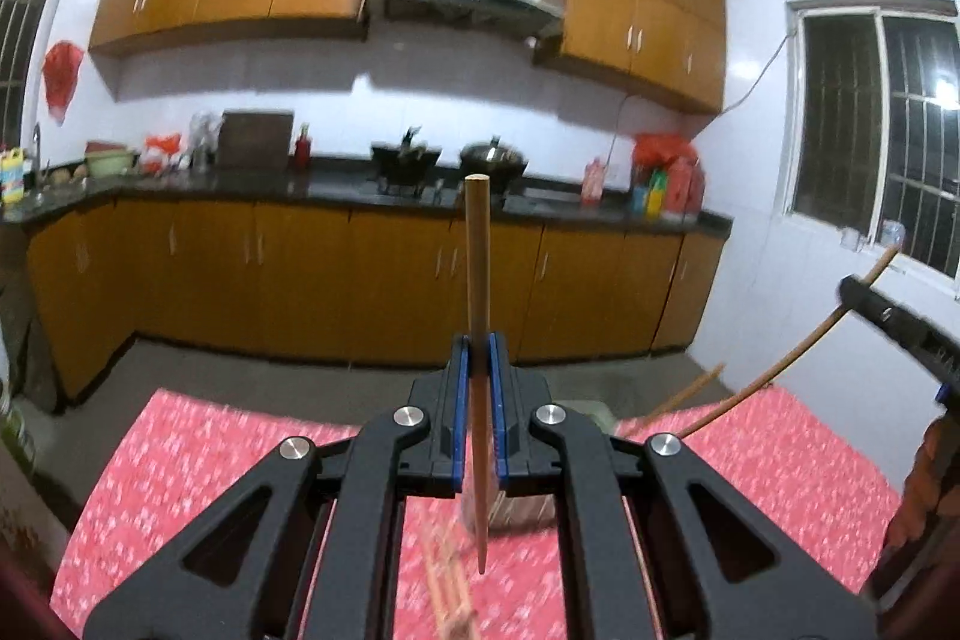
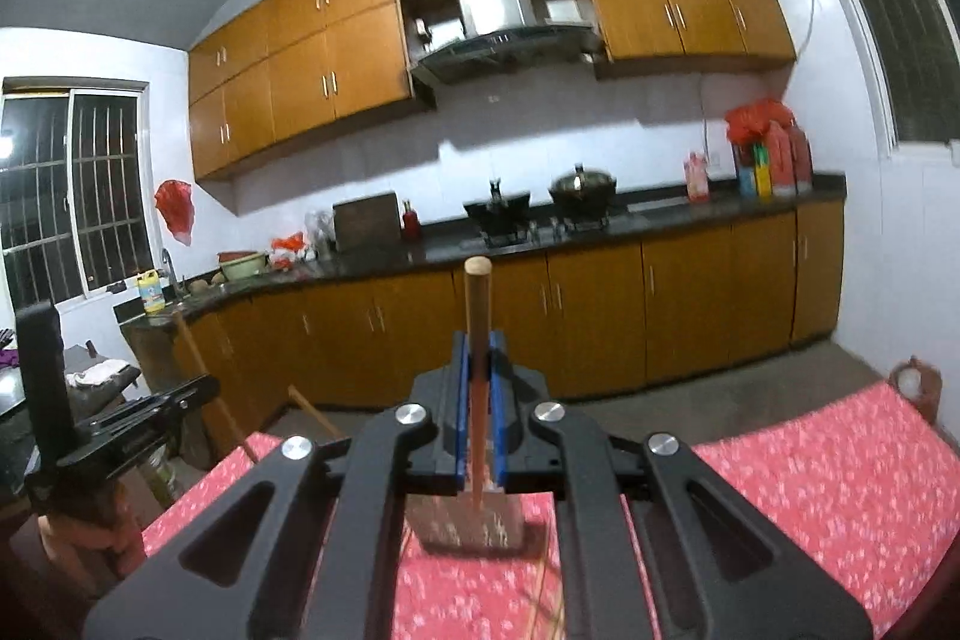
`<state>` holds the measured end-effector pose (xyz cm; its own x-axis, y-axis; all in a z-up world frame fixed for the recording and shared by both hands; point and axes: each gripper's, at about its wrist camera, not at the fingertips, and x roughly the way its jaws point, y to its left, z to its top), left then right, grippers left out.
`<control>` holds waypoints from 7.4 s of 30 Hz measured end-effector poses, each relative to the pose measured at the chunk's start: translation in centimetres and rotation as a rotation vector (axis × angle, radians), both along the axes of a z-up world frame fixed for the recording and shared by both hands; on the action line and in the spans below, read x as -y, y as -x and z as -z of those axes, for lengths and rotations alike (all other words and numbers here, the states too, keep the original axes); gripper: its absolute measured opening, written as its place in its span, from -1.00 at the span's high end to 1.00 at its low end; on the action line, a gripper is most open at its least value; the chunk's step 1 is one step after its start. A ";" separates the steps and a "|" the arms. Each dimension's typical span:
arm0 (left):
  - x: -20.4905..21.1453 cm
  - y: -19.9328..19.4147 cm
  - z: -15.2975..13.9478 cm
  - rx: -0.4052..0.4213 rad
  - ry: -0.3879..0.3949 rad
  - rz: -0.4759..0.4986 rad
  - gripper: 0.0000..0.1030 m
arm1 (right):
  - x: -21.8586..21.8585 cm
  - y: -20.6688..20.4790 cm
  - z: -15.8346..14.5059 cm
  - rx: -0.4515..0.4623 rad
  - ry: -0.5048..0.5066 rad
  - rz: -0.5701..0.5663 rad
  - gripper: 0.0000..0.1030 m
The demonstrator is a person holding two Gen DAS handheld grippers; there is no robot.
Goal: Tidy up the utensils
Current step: 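Lift both held chopsticks upright and carry them above the utensil holder, then drop the chopsticks into the holder by opening both grippers, then close the left gripper on a chopstick while the right gripper grasps another, then lift the held chopsticks with both grippers toward the utensil holder, then raise both held chopsticks upright above the beige utensil holder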
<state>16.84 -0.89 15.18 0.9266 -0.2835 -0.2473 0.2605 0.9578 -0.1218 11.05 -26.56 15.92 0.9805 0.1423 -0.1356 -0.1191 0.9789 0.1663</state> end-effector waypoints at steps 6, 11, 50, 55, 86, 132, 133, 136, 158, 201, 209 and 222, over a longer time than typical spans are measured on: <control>2.6 -2.6 -2.0 0.102 0.044 -0.050 0.86 | -0.7 -3.9 0.4 -0.044 0.005 0.020 0.85; 3.6 -4.9 -1.1 0.126 0.084 -0.101 0.86 | -0.2 -6.4 1.4 -0.071 -0.028 0.039 0.85; -2.7 0.6 7.7 -0.114 0.007 -0.160 0.32 | 5.0 -3.2 14.3 -0.419 -0.033 0.189 -0.02; -2.8 -0.3 14.4 -0.327 -0.072 -0.129 0.33 | 4.1 -4.8 22.3 -0.670 -0.061 0.103 0.57; -0.6 0.4 23.7 -0.590 -0.109 0.050 0.55 | 2.5 -6.0 27.7 -0.767 0.025 0.150 0.85; -3.4 -3.7 24.7 -0.593 -0.190 -0.080 0.83 | 4.0 -8.4 28.0 -0.719 0.065 0.178 0.82; -3.2 -3.7 24.7 -0.593 -0.193 -0.082 0.83 | 3.9 -8.1 28.0 -0.718 0.061 0.177 0.82; -3.1 -3.7 24.7 -0.593 -0.194 -0.082 0.83 | 4.2 -8.0 28.1 -0.717 0.057 0.175 0.82; -2.8 -3.9 24.6 -0.596 -0.180 -0.077 0.83 | 4.4 -8.0 28.1 -0.716 0.056 0.174 0.82; -3.4 -1.3 19.6 -0.500 -0.160 -0.090 0.85 | 5.1 -3.4 22.2 -0.559 0.008 0.188 0.85; -3.2 -0.1 14.2 -0.345 -0.110 -0.085 0.85 | 5.7 -2.1 17.0 -0.394 -0.022 0.207 0.85; -2.8 0.7 8.2 -0.197 -0.067 -0.052 0.85 | 4.3 -0.7 10.9 -0.249 -0.016 0.150 0.85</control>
<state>16.17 1.91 6.97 0.8714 -0.2133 -0.4417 0.1876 0.9770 -0.1015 11.76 -30.85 5.07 0.9275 0.0019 -0.3739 0.0737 0.9794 0.1878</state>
